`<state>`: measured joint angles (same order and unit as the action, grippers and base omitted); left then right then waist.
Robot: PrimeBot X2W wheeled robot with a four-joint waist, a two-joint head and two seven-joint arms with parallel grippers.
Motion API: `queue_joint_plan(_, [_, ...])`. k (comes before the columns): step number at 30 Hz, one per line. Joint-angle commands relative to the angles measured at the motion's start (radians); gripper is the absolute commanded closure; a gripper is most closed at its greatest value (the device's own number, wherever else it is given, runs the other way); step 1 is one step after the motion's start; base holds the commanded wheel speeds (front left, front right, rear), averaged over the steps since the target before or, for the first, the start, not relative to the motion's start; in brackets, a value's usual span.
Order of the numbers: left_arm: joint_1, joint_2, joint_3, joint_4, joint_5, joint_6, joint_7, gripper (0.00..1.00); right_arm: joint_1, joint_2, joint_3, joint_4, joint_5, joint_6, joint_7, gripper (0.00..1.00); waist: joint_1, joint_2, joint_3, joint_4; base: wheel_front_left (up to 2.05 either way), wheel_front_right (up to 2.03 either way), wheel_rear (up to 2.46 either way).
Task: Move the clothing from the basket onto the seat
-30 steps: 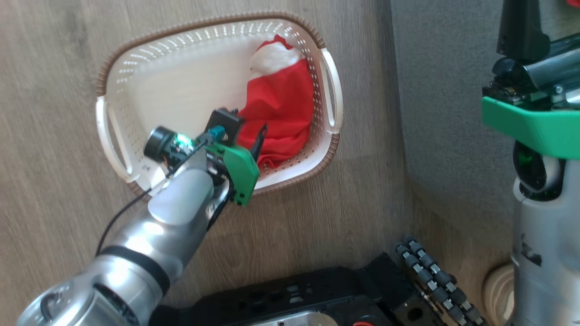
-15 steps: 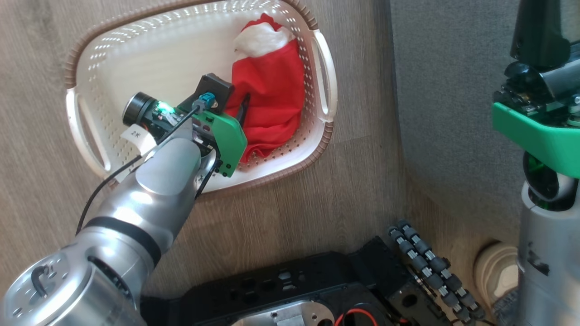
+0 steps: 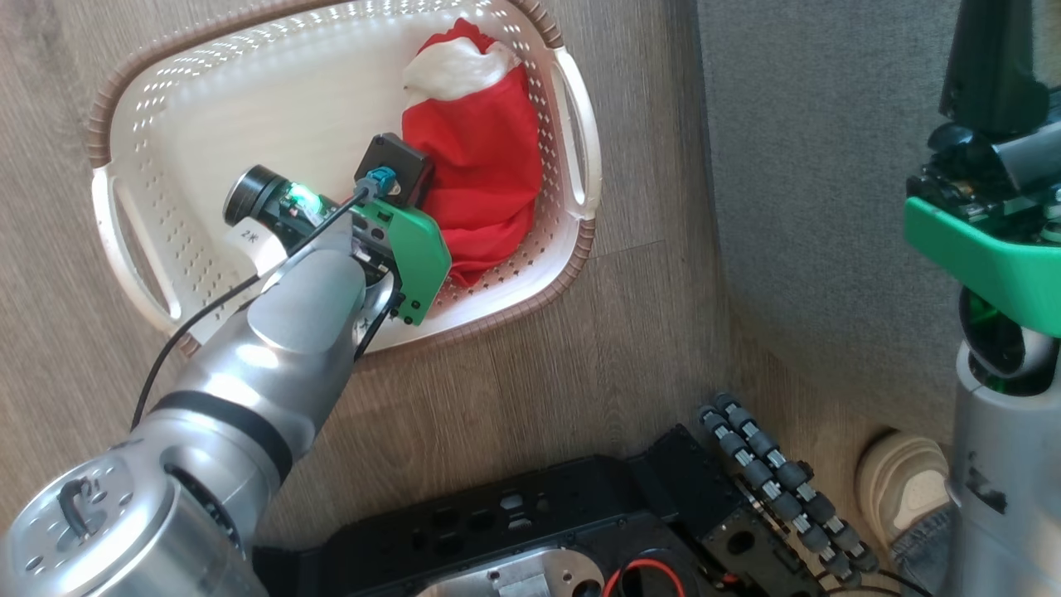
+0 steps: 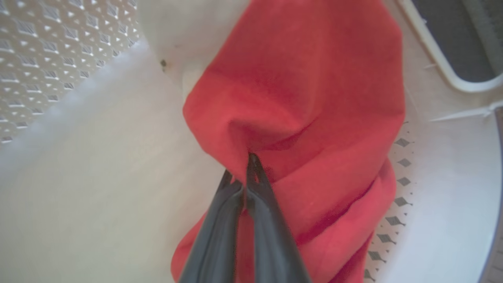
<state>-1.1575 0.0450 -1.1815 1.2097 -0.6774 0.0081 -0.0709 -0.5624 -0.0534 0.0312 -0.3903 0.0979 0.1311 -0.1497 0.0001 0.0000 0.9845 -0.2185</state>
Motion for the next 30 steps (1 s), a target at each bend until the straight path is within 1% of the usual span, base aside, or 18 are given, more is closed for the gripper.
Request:
queue_joint_plan(1, [0.013,0.005,-0.001,-0.011,-0.009,-0.003,-0.004,1.0,0.043,0.003,0.007,-0.032,0.009,0.0,-0.009,0.0,-0.0001,0.0,-0.001,-0.001,0.0,0.0,0.0])
queue_joint_plan(6, [0.015,0.005,-0.004,-0.012,-0.028,-0.001,-0.035,1.0,0.042,0.003,-0.003,-0.008,0.006,0.0,-0.021,0.0,-0.0001,0.0,-0.018,0.007,0.0,0.0,0.0])
queue_joint_plan(13, [0.043,0.005,-0.002,-0.029,-0.066,-0.006,-0.09,1.0,0.049,0.003,0.017,0.073,0.015,0.0,-0.047,0.0,-0.0001,0.0,-0.105,0.017,0.0,0.0,0.0])
queue_joint_plan(21, [0.09,0.005,-0.01,-0.085,-0.104,-0.006,-0.151,1.0,0.073,0.003,0.03,0.186,0.006,0.0,-0.062,0.0,-0.0001,0.0,-0.241,0.044,0.0,0.0,0.0])
queue_joint_plan(30, [0.175,0.005,-0.013,-0.131,-0.136,0.0,-0.185,1.0,0.133,0.003,0.037,0.327,0.002,0.0,-0.074,0.0,-0.0001,0.0,-0.432,0.078,0.0,0.0,0.0])
